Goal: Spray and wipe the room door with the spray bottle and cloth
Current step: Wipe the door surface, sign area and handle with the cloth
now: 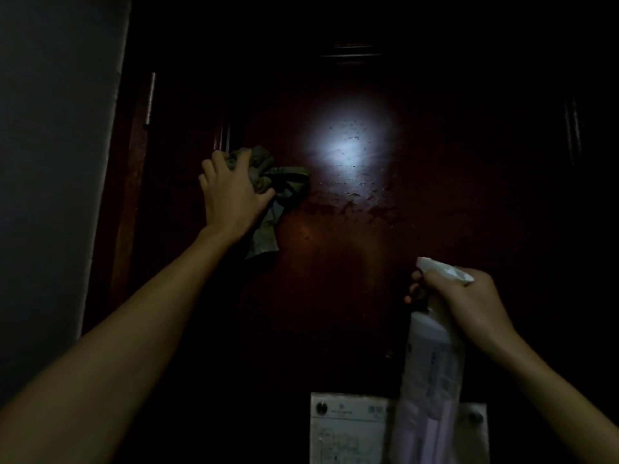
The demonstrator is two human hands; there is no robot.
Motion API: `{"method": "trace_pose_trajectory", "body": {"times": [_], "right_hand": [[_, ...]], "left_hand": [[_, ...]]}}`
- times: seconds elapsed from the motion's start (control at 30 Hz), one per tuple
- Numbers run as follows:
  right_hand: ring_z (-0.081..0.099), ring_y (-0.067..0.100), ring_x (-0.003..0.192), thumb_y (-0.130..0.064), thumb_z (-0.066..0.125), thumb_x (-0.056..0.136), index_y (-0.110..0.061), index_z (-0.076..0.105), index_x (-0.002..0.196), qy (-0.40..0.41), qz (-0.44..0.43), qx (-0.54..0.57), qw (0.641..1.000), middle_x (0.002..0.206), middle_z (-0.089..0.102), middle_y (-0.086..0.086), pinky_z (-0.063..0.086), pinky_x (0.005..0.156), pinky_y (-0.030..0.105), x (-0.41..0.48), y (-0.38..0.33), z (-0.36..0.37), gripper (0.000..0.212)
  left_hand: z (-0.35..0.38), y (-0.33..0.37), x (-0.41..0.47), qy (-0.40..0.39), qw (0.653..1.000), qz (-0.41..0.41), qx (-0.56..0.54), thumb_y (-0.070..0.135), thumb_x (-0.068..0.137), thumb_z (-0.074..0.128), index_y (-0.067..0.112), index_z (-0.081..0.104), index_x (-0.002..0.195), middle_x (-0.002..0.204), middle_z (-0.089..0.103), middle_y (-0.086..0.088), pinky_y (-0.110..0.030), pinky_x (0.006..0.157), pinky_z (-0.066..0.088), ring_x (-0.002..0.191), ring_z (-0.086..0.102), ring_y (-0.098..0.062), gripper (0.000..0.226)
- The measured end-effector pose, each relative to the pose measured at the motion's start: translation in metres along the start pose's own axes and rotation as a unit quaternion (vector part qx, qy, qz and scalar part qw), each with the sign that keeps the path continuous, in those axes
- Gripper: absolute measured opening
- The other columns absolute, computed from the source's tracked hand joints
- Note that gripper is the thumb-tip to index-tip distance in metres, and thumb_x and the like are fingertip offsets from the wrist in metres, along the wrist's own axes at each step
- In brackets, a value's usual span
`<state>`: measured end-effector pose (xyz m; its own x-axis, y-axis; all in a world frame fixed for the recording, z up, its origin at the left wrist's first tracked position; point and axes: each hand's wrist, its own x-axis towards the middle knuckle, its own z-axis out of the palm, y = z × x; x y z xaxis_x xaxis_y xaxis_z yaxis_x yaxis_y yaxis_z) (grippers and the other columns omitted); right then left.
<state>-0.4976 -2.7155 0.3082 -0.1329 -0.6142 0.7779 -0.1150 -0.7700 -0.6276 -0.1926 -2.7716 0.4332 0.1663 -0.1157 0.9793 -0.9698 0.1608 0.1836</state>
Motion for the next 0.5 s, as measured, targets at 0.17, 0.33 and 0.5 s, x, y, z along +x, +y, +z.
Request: {"method": "trace_pose_trajectory", "body": {"times": [0.17,0.33,0.5], "right_hand": [[0.068,0.027,0.066,-0.014,0.06,0.092,0.003,0.069,0.071,0.036,-0.015,-0.039,0.998,0.07,0.071,0.021,0.051,0.068,0.038,-0.008,-0.003,-0.012,0.029],[0.068,0.026,0.064,-0.014,0.061,0.091,0.002,0.068,0.068,0.091,-0.001,-0.06,0.994,0.067,0.071,0.019,0.051,0.067,0.038,-0.026,0.0,-0.046,0.029],[0.064,0.027,0.065,-0.015,0.063,0.091,0.007,0.066,0.073,0.142,0.01,-0.099,0.985,0.072,0.067,0.029,0.047,0.065,0.037,-0.058,-0.002,-0.098,0.028]], "left_hand": [[0.014,0.061,0.008,0.001,0.993,0.114,-0.019,0.052,0.074,0.069,0.021,0.047,0.137,0.129,0.044,-0.018,-0.045,0.097,0.033,0.118,0.039,-0.038,0.074],[0.044,0.169,-0.015,-0.014,0.969,0.236,-0.068,0.048,0.07,0.073,0.019,0.051,0.134,0.128,0.047,-0.018,-0.043,0.096,0.037,0.115,0.044,-0.036,0.073],[0.073,0.269,-0.054,-0.025,0.943,0.319,-0.092,0.048,0.064,0.077,0.021,0.056,0.128,0.121,0.051,-0.016,-0.042,0.088,0.039,0.109,0.047,-0.035,0.072]]}}
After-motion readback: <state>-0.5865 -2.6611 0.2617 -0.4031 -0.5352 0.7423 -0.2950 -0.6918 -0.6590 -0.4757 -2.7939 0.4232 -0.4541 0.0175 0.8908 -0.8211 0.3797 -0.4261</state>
